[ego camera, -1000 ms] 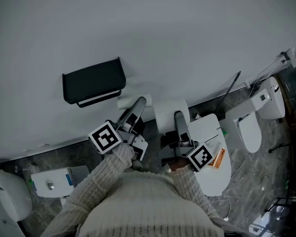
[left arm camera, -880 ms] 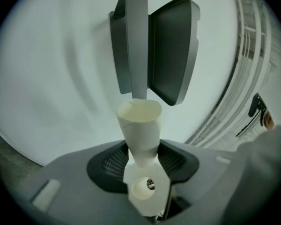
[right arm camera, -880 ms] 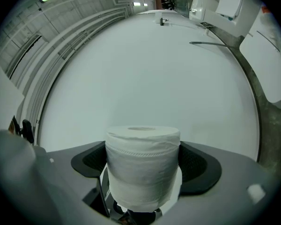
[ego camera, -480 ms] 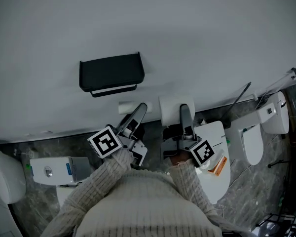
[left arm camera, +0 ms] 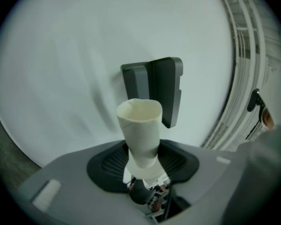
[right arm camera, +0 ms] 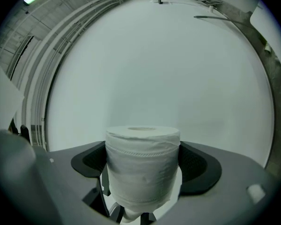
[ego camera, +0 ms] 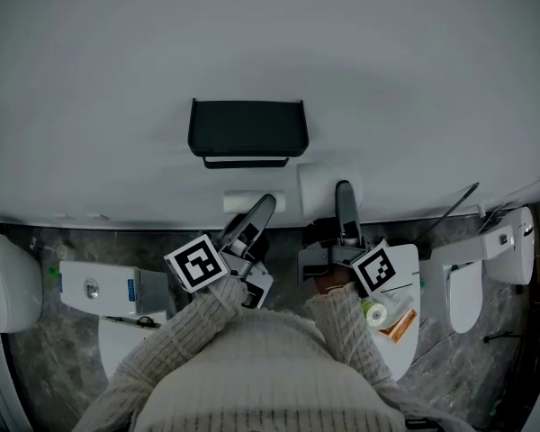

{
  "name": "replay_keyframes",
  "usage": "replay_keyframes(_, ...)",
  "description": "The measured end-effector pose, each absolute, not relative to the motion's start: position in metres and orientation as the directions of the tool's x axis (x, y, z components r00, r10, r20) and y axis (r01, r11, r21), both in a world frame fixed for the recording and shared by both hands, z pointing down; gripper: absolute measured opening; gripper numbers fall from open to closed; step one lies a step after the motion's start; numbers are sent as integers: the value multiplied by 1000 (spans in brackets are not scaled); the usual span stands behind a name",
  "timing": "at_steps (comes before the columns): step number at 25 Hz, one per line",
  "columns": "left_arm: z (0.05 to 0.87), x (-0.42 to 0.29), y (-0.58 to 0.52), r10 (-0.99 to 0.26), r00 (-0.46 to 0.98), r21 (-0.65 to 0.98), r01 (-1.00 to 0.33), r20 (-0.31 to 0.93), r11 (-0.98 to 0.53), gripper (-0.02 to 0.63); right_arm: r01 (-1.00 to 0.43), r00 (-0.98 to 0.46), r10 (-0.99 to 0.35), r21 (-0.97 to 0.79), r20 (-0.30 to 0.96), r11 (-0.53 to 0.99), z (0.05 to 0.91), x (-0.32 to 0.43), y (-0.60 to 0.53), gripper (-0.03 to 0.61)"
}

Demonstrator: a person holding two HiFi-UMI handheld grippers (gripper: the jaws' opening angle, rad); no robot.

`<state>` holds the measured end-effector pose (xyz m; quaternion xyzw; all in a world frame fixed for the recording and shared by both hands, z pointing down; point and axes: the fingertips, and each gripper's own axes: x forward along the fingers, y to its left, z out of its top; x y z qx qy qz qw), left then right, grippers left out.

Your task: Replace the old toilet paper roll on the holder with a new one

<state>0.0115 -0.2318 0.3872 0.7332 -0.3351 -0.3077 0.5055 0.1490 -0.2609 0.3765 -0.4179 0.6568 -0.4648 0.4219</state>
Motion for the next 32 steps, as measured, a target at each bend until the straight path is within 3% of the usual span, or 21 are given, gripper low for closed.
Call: replay_keyframes(32, 397, -79, -210, -894, 429, 945, -222, -128, -242, 181, -91, -376, -894, -950, -245, 299, 368, 61, -281, 456)
